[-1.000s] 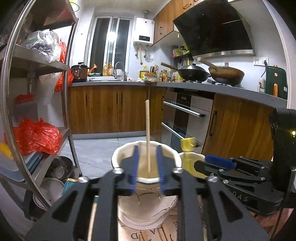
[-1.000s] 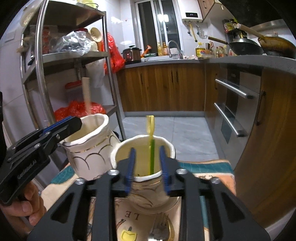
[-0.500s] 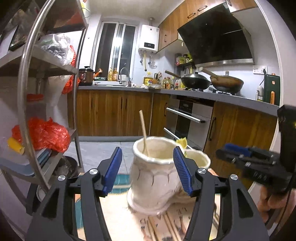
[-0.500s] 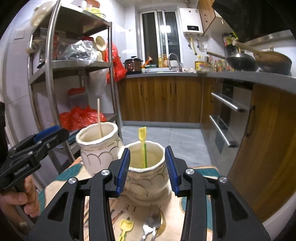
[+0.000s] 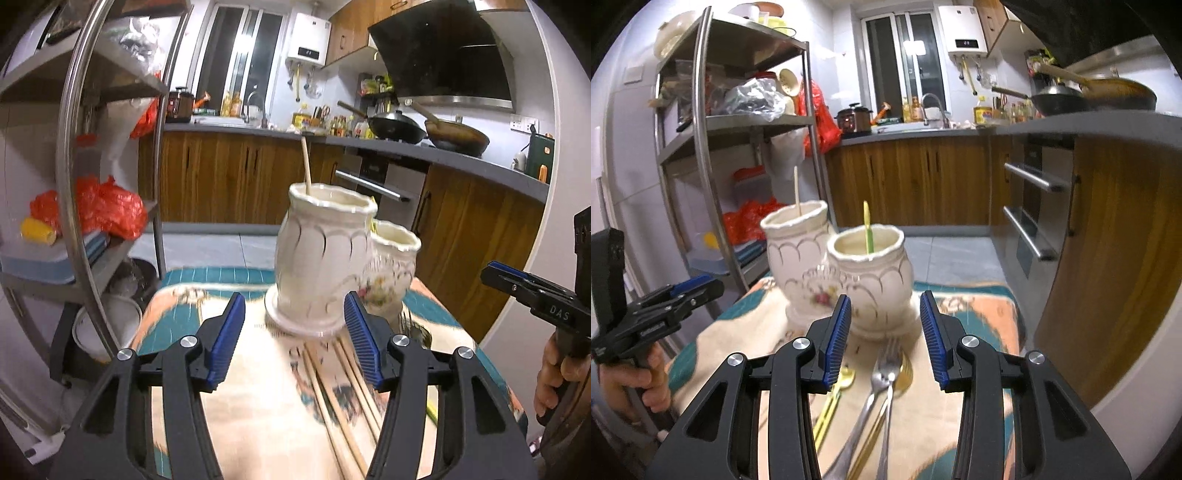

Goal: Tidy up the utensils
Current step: 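Withdraw both open tools back toward the remaining cutlery, then grasp the silver flower-handled spoon with the right tool while the left tool grasps a chopstick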

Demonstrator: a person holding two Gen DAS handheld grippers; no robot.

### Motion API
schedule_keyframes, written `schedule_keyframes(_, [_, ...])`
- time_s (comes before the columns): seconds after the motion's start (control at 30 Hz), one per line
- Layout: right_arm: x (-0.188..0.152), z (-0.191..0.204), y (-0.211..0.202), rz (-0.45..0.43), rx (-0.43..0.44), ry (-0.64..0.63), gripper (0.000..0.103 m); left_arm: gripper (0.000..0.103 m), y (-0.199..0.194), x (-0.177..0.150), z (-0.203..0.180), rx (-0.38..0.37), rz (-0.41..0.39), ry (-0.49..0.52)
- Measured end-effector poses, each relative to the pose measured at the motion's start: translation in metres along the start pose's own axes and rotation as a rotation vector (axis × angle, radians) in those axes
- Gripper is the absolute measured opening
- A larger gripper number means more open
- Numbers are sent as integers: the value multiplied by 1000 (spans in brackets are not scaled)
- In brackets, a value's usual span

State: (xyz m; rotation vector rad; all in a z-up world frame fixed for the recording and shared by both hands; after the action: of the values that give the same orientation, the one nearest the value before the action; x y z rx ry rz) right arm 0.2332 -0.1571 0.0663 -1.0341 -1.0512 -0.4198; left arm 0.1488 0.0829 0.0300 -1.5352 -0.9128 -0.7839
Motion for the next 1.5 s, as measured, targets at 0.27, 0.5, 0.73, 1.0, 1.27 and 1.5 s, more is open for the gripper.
schedule_keyframes(0.27, [-21,-11,6,83,33,38,41,50,10,-24,-2,-11,107,16])
schedule_keyframes(0.5, [-32,-18,8,126,37,54,41,34,25,-36,0,-38,206,4])
schedule_keyframes(0.73, [-42,-21,18,201,66,68,41,32,33,-44,-8,-60,257,29])
schedule_keyframes(1.0, [-59,-29,29,306,66,80,37,23,44,-54,-12,-70,336,46])
schedule_keyframes(1.27, [-74,-15,43,402,74,6,24,23,50,-62,-19,-66,391,87])
schedule_keyframes(1.5, [-80,-7,48,429,35,-66,13,23,52,-68,-22,-42,408,122])
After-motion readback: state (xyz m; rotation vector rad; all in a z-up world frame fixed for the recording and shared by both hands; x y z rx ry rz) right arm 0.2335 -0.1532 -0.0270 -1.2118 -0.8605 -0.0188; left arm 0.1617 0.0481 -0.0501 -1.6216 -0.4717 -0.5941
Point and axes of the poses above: each gripper's, at about its wrist camera, not at the fingertips, and y roughly the way its jaws point, z to its left, x to its top, the point moved 3 cm from there along y, roughly the way its jaws point, and after that the axes turned 4 degrees about z, right-handed, at the moved point
